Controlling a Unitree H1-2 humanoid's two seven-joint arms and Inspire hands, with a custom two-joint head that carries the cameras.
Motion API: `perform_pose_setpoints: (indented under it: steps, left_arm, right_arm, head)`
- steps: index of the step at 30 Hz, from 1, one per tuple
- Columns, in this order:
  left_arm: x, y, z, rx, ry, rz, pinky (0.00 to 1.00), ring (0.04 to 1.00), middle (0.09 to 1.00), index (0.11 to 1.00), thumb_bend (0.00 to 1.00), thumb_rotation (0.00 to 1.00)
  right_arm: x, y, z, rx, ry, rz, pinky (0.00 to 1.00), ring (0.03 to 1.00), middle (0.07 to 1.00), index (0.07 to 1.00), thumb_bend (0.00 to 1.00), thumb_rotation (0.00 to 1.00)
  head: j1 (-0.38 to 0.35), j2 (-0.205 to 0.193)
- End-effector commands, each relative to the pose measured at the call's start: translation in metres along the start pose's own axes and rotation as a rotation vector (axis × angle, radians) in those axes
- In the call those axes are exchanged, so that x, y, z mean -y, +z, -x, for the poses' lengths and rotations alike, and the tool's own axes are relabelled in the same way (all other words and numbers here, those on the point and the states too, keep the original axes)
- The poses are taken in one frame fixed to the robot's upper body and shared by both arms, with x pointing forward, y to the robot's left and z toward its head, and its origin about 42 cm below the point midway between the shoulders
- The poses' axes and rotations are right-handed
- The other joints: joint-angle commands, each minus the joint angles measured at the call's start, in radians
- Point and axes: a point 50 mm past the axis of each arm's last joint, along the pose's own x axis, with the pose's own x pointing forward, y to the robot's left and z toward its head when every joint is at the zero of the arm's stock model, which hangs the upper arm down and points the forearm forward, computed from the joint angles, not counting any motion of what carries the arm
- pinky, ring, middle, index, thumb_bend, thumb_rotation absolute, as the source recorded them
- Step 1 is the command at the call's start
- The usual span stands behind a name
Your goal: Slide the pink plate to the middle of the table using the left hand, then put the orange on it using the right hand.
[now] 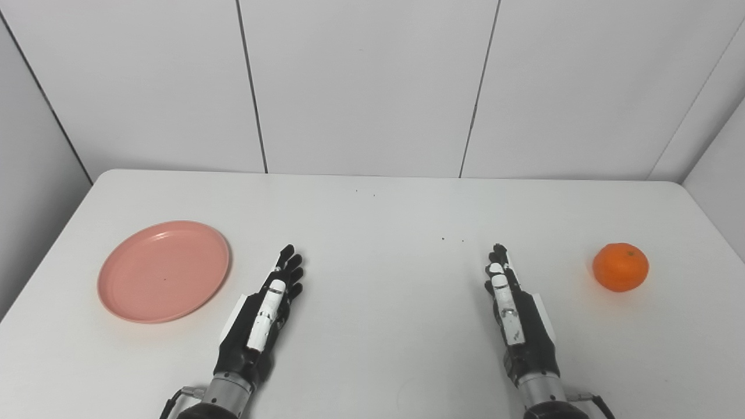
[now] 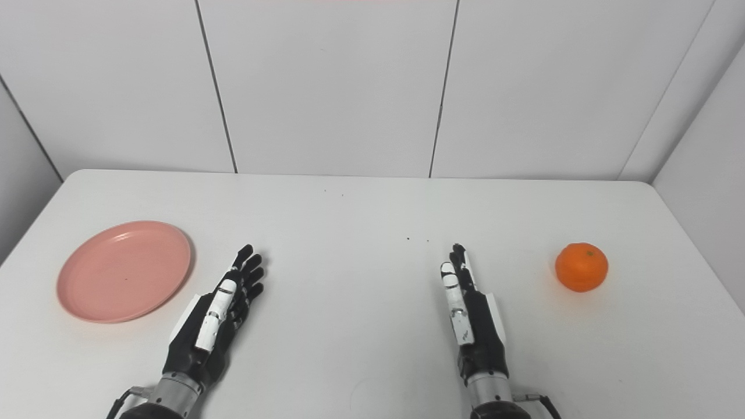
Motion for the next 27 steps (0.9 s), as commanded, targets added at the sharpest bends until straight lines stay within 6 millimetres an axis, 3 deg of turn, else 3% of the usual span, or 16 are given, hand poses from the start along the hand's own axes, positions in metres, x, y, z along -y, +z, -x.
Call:
perform_pose_setpoints:
  steps: [1, 21, 27]
  left_arm:
    - [0.002, 0.0126, -0.0077, 0.062, -0.015, -0.007, 1.0, 1.0, 1.0, 1.0, 0.41, 1.0]
    - [0.0059, 0.0099, -0.0065, 0.057, 0.0, -0.002, 1.0, 1.0, 1.0, 1.0, 0.41, 1.0]
    - [0.0117, 0.0082, -0.0053, 0.053, 0.012, 0.001, 1.0, 1.0, 1.0, 1.0, 0.41, 1.0]
  right_arm:
    - [-0.0036, 0.0046, -0.0044, 0.038, 0.012, 0.008, 1.0, 0.989, 1.0, 1.0, 0.24, 1.0]
    - [-0.0025, 0.0056, -0.0028, 0.029, 0.023, -0.011, 1.0, 1.0, 1.0, 1.0, 0.22, 1.0]
    - [0.0016, 0.0044, -0.0006, 0.03, 0.019, -0.012, 1.0, 0.999, 1.0, 1.0, 0.21, 1.0]
  head:
    - [-0.001, 0.0]
    - [0.026, -0.01]
    - [0.072, -0.02]
